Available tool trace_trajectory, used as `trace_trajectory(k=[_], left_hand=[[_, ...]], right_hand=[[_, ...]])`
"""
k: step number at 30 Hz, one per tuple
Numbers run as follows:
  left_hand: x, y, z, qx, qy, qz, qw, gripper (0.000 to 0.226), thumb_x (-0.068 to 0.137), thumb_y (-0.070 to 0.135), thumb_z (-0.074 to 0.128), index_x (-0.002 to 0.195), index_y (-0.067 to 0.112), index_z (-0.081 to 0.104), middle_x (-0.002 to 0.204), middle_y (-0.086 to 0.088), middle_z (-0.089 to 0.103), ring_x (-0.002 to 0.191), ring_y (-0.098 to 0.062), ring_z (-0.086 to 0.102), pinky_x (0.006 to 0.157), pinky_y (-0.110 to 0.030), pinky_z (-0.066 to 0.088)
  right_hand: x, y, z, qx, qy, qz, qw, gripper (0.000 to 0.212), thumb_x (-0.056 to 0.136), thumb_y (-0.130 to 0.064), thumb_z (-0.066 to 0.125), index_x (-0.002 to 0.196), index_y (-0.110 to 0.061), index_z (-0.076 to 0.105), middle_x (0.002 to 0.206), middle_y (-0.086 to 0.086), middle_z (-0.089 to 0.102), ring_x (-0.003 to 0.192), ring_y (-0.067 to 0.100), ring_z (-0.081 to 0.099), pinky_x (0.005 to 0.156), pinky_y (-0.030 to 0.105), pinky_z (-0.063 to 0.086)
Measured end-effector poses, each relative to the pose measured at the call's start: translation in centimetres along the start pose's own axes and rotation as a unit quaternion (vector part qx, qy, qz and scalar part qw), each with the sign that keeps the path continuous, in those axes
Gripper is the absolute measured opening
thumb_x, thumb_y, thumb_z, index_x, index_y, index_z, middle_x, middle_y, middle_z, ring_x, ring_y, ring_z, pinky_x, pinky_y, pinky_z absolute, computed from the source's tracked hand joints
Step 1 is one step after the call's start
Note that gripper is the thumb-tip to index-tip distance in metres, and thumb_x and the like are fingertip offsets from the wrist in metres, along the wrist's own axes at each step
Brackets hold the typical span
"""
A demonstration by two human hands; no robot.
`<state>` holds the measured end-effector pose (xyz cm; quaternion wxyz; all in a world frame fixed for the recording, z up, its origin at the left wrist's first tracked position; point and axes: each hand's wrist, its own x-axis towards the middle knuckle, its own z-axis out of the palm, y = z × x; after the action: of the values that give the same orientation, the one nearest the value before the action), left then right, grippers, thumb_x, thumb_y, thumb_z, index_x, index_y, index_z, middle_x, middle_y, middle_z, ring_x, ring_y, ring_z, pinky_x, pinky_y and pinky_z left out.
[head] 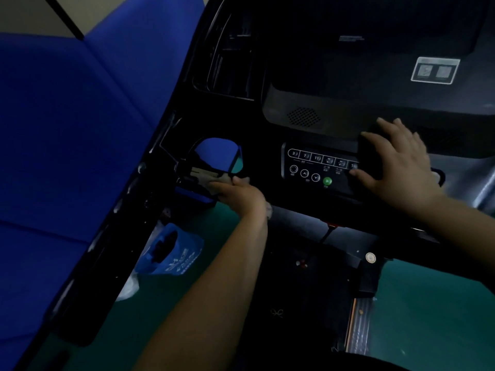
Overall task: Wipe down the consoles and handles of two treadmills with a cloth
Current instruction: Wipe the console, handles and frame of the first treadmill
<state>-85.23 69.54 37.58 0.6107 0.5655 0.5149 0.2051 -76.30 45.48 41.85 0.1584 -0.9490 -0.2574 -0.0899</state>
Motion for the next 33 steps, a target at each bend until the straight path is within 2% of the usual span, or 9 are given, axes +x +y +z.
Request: trace_trajectory(k=[7,11,15,20,23,26,29,30,33], left_hand=[[7.8,1.7,-3.3,-0.096,0.092,0.053,0.99,0.053,0.103,0.017,0.031,0.151,0.022,0.011,0.146,-0.012,0.036,0.121,-0.029,0.052,0.101,-0.039,0.044],[6.1,0.7,-3.1,-0.045,0.051,0.083,0.994,0.048,0.103,0.018,0.03,0.149,0.016,0.017,0.15,-0.012,0.025,0.109,-0.014,0.047,0.087,-0.019,0.038],[7.3,0.7,-3.7,-0.003,0.089,0.108,0.99,0.041,0.102,0.014,0.035,0.142,0.007,0.029,0.149,-0.017,0.017,0.116,-0.022,0.044,0.079,-0.005,0.034],[7.1,1.9,-3.8,0.022,0.094,0.076,0.992,0.037,0.102,0.018,0.035,0.138,0.007,0.037,0.149,-0.016,0.02,0.121,-0.028,0.045,0.086,-0.018,0.034],[6.5,1.1,-5.0,0.075,0.069,0.152,0.983,0.037,0.101,0.015,0.036,0.137,0.006,0.043,0.148,-0.015,0.026,0.124,-0.028,0.046,0.095,-0.025,0.038],[8.0,0.5,-6.9,0.188,-0.045,0.34,0.92,0.033,0.1,0.018,0.039,0.131,0.011,0.048,0.14,-0.012,0.038,0.122,-0.023,0.046,0.102,-0.036,0.043],[10.6,0.1,-8.0,0.362,-0.166,0.557,0.728,0.03,0.097,0.027,0.035,0.121,0.019,0.052,0.125,-0.007,0.055,0.119,-0.025,0.046,0.105,-0.044,0.037],[11.9,0.3,-8.4,0.381,-0.177,0.581,0.698,0.028,0.096,0.028,0.036,0.119,0.023,0.051,0.121,-0.007,0.058,0.116,-0.026,0.047,0.103,-0.043,0.037],[15.0,1.7,-8.9,0.417,-0.13,0.549,0.712,0.028,0.096,0.03,0.036,0.109,0.023,0.06,0.103,-0.007,0.063,0.097,-0.028,0.055,0.088,-0.041,0.046]], right_hand=[[2.8,-1.7,1.0,0.021,-0.011,-0.017,1.0,0.069,0.077,-0.04,0.07,0.134,-0.01,0.046,0.15,0.012,0.034,0.144,0.03,0.021,0.118,0.048,0.012],[3.8,-2.5,1.2,0.028,-0.011,-0.028,0.999,0.061,0.079,-0.038,0.069,0.131,-0.011,0.05,0.146,0.011,0.039,0.142,0.029,0.025,0.118,0.047,0.014],[5.3,-3.3,1.5,0.048,-0.012,-0.037,0.998,0.056,0.079,-0.036,0.07,0.128,-0.013,0.053,0.142,0.012,0.043,0.14,0.03,0.03,0.116,0.05,0.022],[5.9,-4.1,1.8,0.057,0.007,-0.025,0.998,0.055,0.078,-0.034,0.071,0.126,-0.014,0.054,0.139,0.012,0.043,0.131,0.032,0.039,0.108,0.05,0.035],[5.8,-4.0,2.2,0.048,0.018,-0.029,0.998,0.055,0.078,-0.035,0.071,0.126,-0.014,0.055,0.138,0.012,0.045,0.13,0.032,0.041,0.107,0.05,0.037],[5.7,-3.9,2.4,0.041,0.024,-0.028,0.999,0.056,0.079,-0.038,0.07,0.127,-0.015,0.054,0.139,0.011,0.044,0.133,0.031,0.038,0.107,0.049,0.035],[5.7,-3.9,2.4,0.033,0.024,-0.031,0.999,0.054,0.082,-0.041,0.067,0.127,-0.015,0.054,0.139,0.012,0.044,0.133,0.031,0.038,0.107,0.051,0.036],[5.7,-3.9,2.4,0.032,0.021,-0.034,0.999,0.054,0.081,-0.041,0.068,0.126,-0.014,0.055,0.138,0.013,0.045,0.133,0.032,0.039,0.107,0.052,0.036],[6.1,-3.6,1.9,0.03,0.004,-0.041,0.999,0.056,0.075,-0.037,0.073,0.123,-0.012,0.058,0.134,0.015,0.047,0.128,0.035,0.042,0.104,0.051,0.036]])
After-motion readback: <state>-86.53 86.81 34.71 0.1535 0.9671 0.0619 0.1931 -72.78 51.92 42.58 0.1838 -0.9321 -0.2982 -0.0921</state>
